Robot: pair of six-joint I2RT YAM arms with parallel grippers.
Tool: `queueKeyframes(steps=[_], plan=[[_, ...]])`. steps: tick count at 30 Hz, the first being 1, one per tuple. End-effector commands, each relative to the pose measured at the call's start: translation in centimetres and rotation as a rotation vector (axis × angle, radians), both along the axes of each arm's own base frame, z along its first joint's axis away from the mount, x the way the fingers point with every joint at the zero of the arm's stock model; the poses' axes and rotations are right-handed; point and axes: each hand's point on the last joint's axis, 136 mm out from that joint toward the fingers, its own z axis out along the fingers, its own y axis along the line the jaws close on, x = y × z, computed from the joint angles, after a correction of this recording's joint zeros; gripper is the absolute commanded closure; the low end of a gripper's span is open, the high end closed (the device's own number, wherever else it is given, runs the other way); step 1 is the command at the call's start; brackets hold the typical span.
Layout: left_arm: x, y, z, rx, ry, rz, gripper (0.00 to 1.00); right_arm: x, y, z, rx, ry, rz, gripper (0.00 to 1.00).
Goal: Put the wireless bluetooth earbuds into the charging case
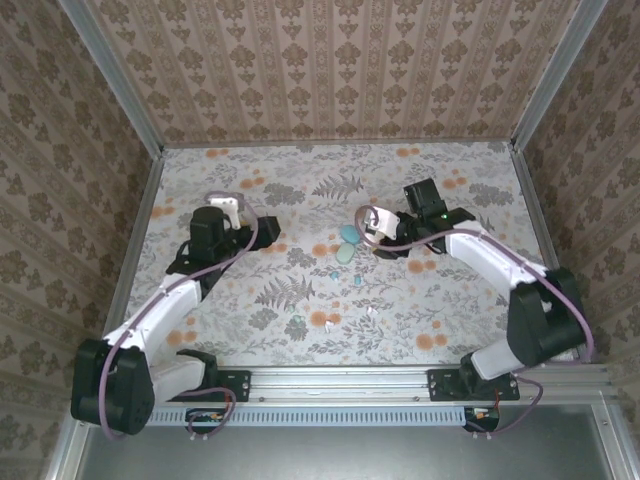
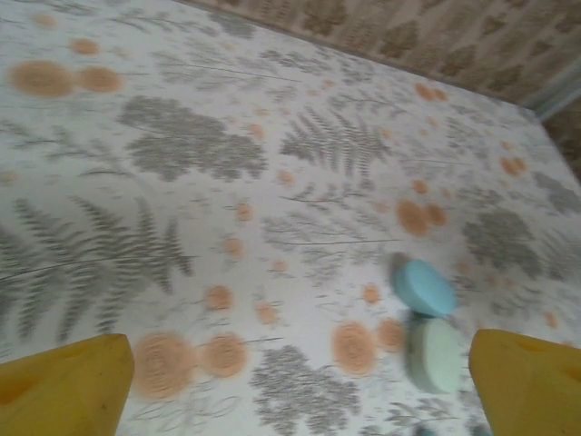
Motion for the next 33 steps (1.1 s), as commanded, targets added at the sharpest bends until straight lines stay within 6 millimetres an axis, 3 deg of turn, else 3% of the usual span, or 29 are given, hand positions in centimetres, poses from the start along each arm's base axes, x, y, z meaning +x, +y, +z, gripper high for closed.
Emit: queueKeyframes(steps=[1,7,12,18,22,33], plan=[[0.2,-5.1,5.3,-0.128,-0.086,-0.179,0.08,-0.9,2.7,4.6,0.160,-0.135,0.069,0.63],[-1.3,-13.2,9.4,-0.235,-0.118,-0.464,0.15,-1.4,4.3,8.1,0.216,-0.273,0.104,0.63],[-2.3,-17.1,10.7,-0.242,-0.122,-0.587,0.16,-0.7,4.6,9.8,0.251,-0.352,0.080,0.63],[-2.6,-18.0,10.1,-0.237,-0.104,-0.612,0.21,0.2,4.4,10.7,0.277,-0.402,0.034,0.63],[-4.0,-18.7,9.8,-0.219,-0.089,-0.679,0.23,0.5,4.4,11.1,0.302,-0.418,0.014,0.62],[-4.9,-19.9,9.1,-0.205,-0.055,-0.745,0.39,0.9,4.5,12.0,0.335,-0.439,-0.006,0.62]])
